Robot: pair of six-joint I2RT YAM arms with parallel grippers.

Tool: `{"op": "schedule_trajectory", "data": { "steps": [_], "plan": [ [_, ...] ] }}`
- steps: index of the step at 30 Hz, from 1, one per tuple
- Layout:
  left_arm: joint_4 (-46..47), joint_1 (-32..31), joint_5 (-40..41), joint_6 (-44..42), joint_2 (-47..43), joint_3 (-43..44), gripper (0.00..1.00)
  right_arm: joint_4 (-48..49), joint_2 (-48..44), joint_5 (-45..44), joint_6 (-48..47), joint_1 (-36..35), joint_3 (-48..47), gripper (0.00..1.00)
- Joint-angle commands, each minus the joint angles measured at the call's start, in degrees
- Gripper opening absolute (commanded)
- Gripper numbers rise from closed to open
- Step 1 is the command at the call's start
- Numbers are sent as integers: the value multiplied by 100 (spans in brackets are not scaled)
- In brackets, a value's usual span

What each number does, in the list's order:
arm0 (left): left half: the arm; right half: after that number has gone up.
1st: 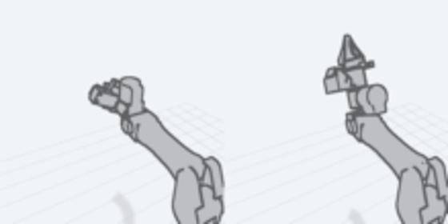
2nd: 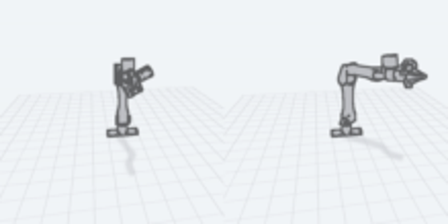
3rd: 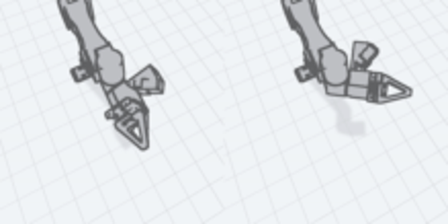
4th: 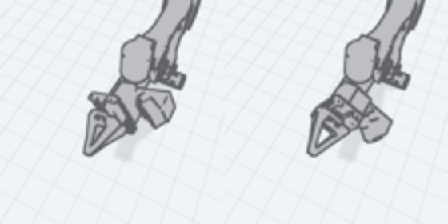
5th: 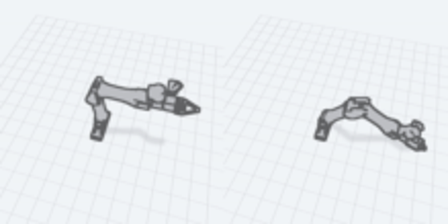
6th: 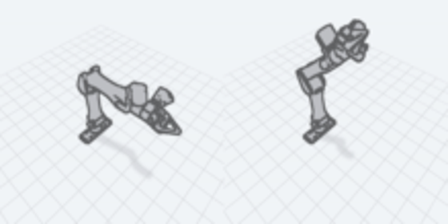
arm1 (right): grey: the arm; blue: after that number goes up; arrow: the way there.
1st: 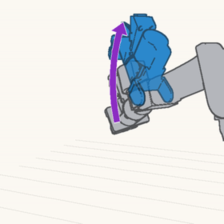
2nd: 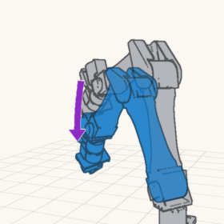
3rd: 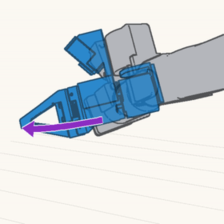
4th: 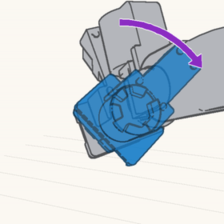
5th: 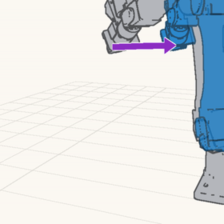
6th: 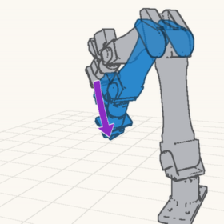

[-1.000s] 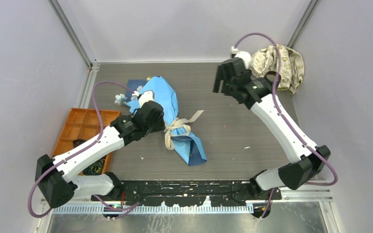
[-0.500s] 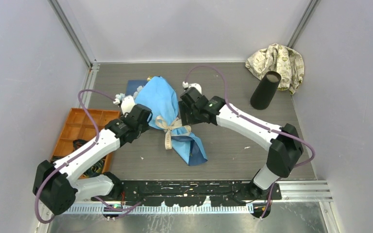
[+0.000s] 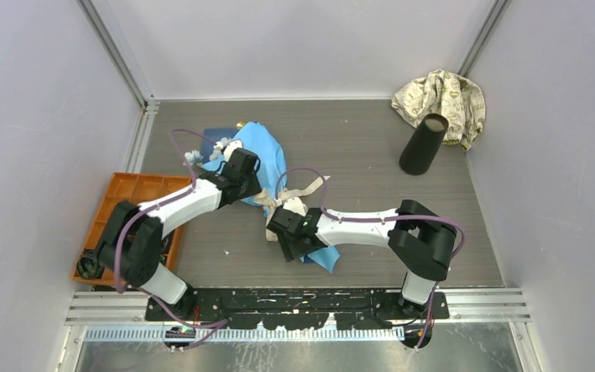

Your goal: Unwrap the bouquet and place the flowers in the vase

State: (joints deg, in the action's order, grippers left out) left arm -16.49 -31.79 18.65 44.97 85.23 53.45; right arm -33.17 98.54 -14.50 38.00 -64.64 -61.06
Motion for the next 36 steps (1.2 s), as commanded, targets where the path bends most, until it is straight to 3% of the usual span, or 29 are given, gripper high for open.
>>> {"op": "schedule_trajectory", "data": {
  "steps": [1, 5, 12, 14, 23, 29, 36],
  "plan": [
    [420, 277, -600, 113, 697, 236, 32, 73, -142, -482, 326, 26, 80, 67],
    [444, 411, -797, 232, 1203, 219, 28, -302, -811, -1025, 145, 15, -143, 72],
    [419, 437, -732, 180, 1347, 143, 27, -580, -1930, -2133, 93, 84, -296, 80],
    [374, 437, -688, 170, 1349, 102, 27, -564, -2024, -2103, 87, 322, -333, 81],
    [167, 437, -416, 303, 1344, -234, 26, 644, -1242, -217, -105, 2012, -274, 77],
    [97, 441, -335, 397, 1284, -557, 26, 830, -378, 398, -270, 2321, -1033, 74],
    [121, 437, -376, 417, 1226, -767, 26, 1946, 164, 1731, 457, 2373, -1033, 76]
  ]
}}
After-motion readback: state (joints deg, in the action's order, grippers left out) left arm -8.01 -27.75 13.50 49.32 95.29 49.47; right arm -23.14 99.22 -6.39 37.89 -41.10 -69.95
